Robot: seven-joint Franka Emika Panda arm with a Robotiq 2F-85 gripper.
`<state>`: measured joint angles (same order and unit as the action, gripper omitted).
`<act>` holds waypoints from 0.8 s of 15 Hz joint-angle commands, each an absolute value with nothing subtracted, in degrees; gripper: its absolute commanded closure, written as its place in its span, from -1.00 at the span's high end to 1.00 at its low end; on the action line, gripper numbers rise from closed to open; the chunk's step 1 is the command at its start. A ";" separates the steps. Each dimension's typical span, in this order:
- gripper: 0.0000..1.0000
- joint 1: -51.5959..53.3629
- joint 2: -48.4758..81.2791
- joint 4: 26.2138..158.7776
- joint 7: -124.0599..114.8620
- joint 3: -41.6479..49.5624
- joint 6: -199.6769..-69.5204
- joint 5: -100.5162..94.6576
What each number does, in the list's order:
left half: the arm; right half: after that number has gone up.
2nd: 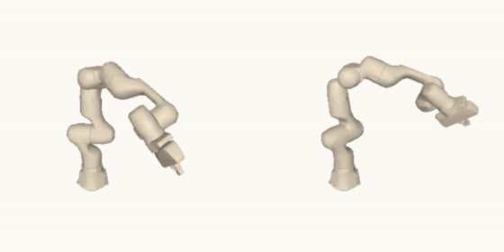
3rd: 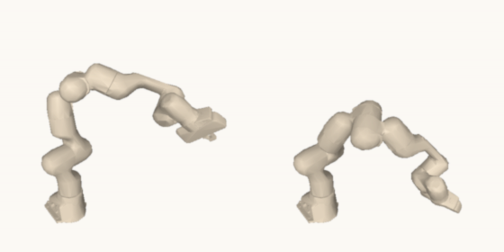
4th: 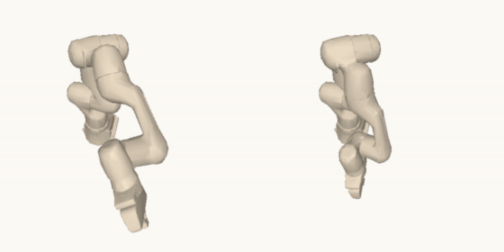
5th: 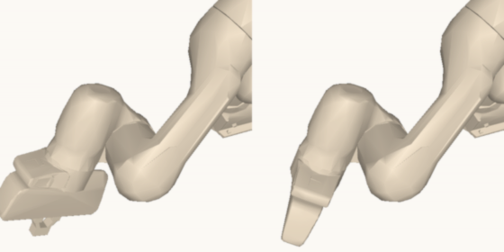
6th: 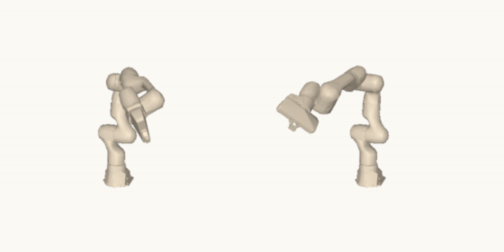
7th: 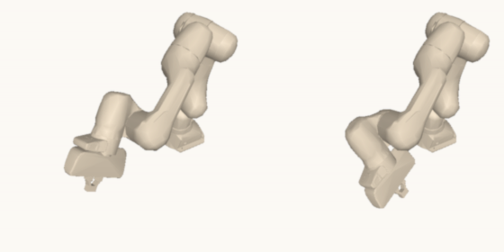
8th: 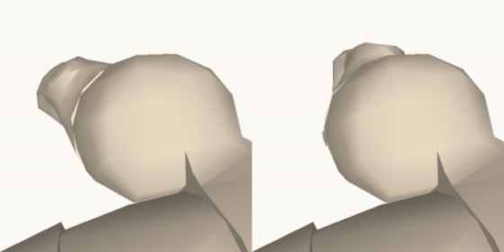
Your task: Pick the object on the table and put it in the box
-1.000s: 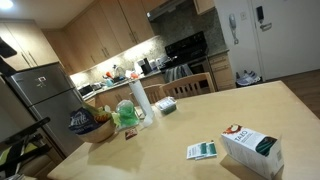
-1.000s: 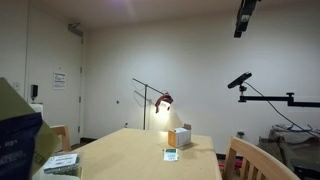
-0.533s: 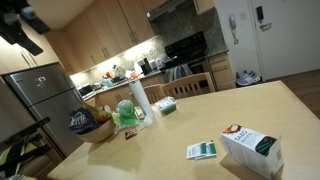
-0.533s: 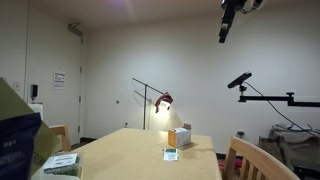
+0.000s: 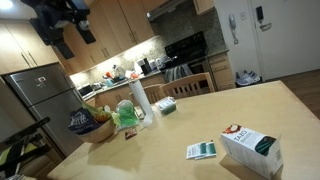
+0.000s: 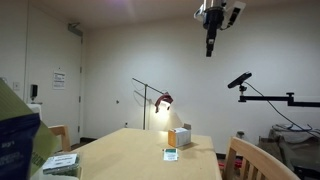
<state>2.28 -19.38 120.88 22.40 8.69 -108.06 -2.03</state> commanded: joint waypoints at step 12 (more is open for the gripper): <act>1.00 0.05 -5.62 107.00 12.08 4.90 -97.65 -4.47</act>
